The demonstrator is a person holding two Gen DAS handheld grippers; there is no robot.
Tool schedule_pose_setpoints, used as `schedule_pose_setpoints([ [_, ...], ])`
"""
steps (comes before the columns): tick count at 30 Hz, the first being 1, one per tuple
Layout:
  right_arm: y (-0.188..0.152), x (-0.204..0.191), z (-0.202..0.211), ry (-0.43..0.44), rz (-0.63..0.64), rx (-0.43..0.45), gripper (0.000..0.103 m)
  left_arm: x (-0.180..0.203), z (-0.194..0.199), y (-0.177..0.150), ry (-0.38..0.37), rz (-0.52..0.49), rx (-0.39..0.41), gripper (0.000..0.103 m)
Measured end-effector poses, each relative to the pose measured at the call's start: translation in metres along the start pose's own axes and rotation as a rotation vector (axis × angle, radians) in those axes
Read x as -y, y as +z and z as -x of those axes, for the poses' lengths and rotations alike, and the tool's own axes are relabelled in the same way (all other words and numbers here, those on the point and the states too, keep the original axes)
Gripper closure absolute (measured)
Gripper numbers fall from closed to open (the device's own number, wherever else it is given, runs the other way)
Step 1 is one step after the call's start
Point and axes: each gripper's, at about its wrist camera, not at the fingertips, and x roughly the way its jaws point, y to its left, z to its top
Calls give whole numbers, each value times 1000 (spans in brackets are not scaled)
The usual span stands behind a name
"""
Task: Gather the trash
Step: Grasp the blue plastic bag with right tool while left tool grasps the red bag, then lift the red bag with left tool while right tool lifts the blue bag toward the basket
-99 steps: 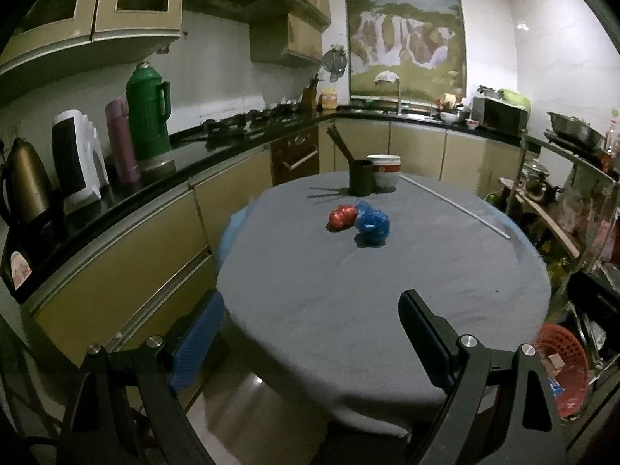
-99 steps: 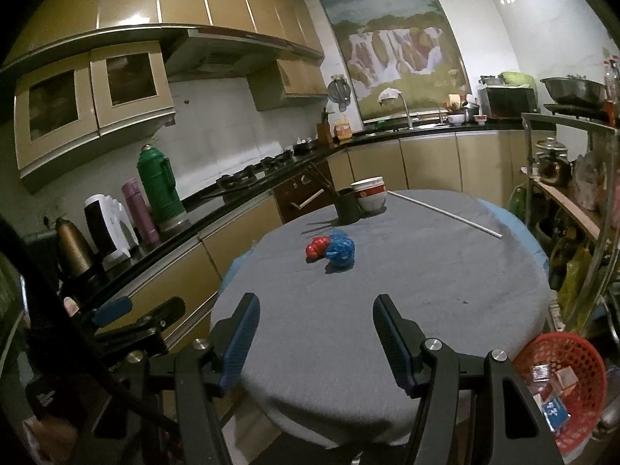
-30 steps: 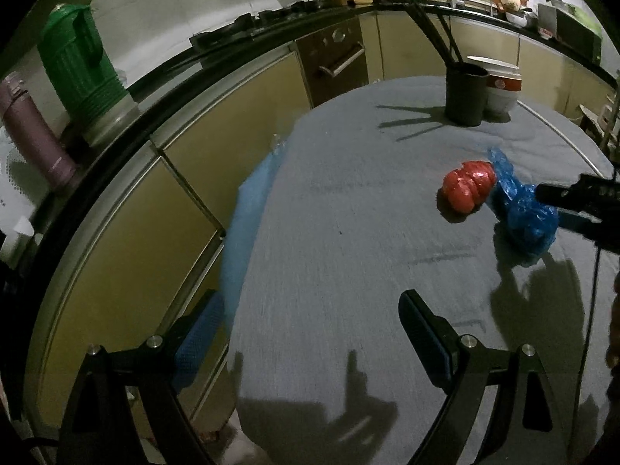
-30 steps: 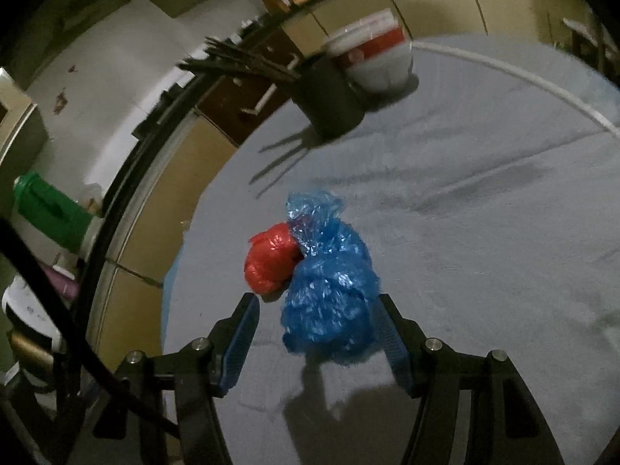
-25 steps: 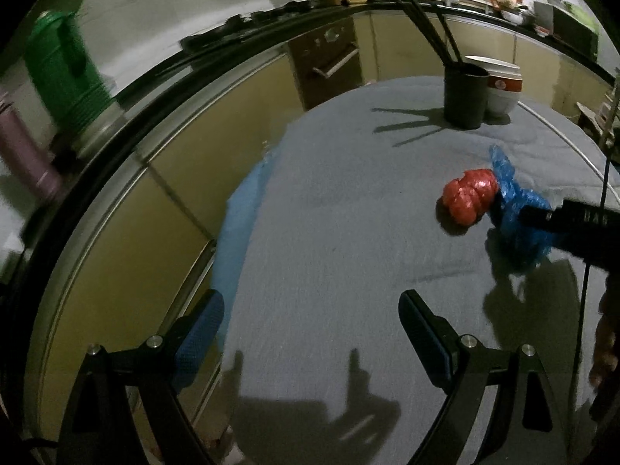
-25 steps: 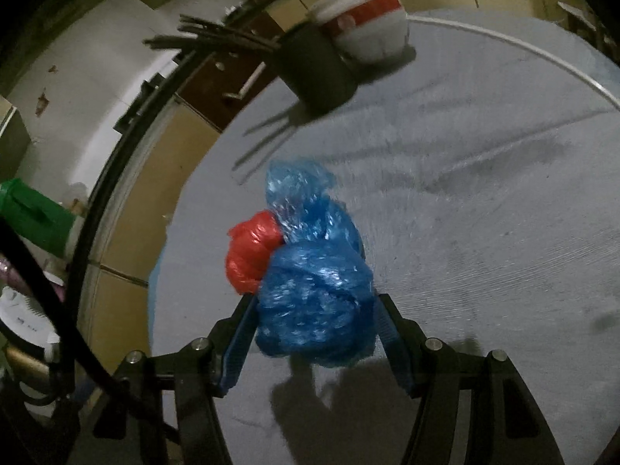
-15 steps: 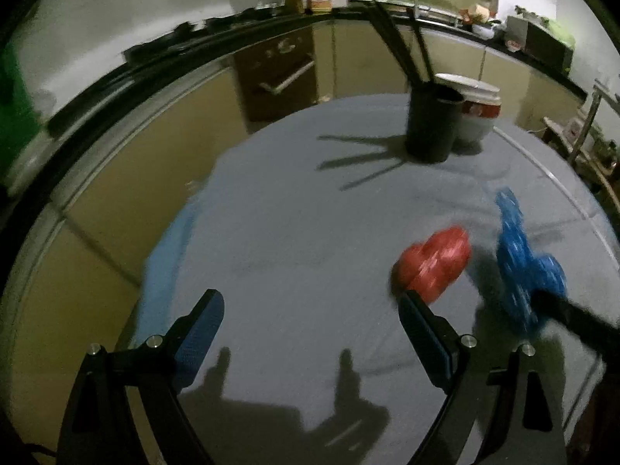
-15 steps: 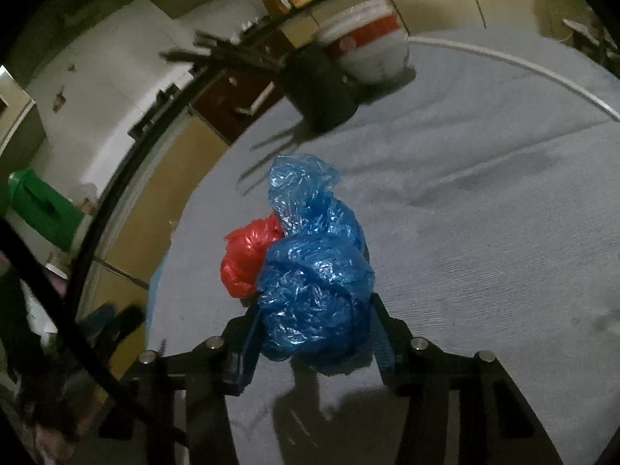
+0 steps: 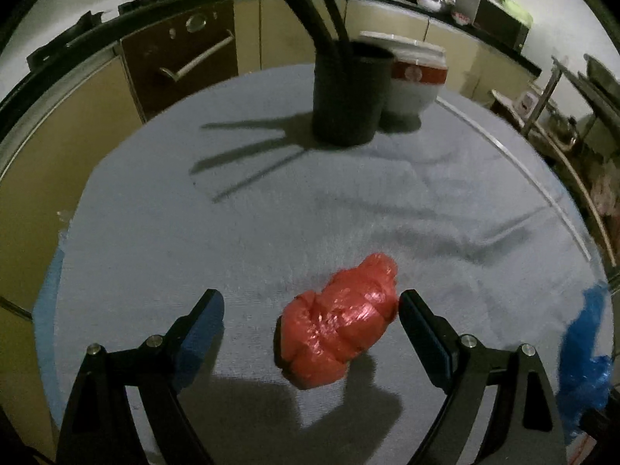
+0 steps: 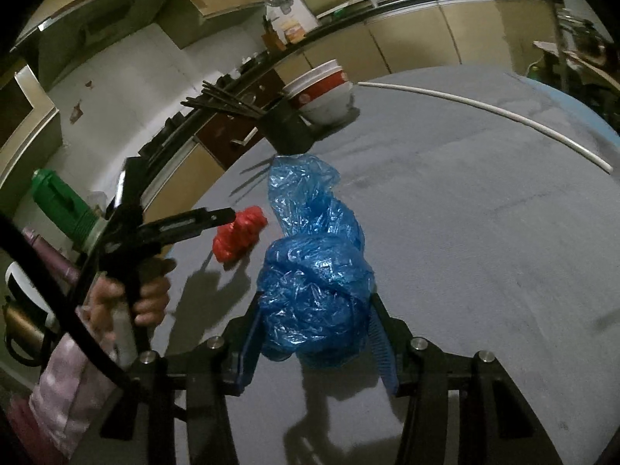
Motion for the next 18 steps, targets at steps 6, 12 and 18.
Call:
schedule_pose_setpoints([
  [6,-17,-1,6,-20,27,-11,50,0,1,-10,-46,16,15,41],
  [12,-21,-19,20,-12,82,22,50,5,24,-25,-17,40,52,48],
  [18,-28,-32,49,-15,120,74,50,21,84,-53,56,51,139,48],
])
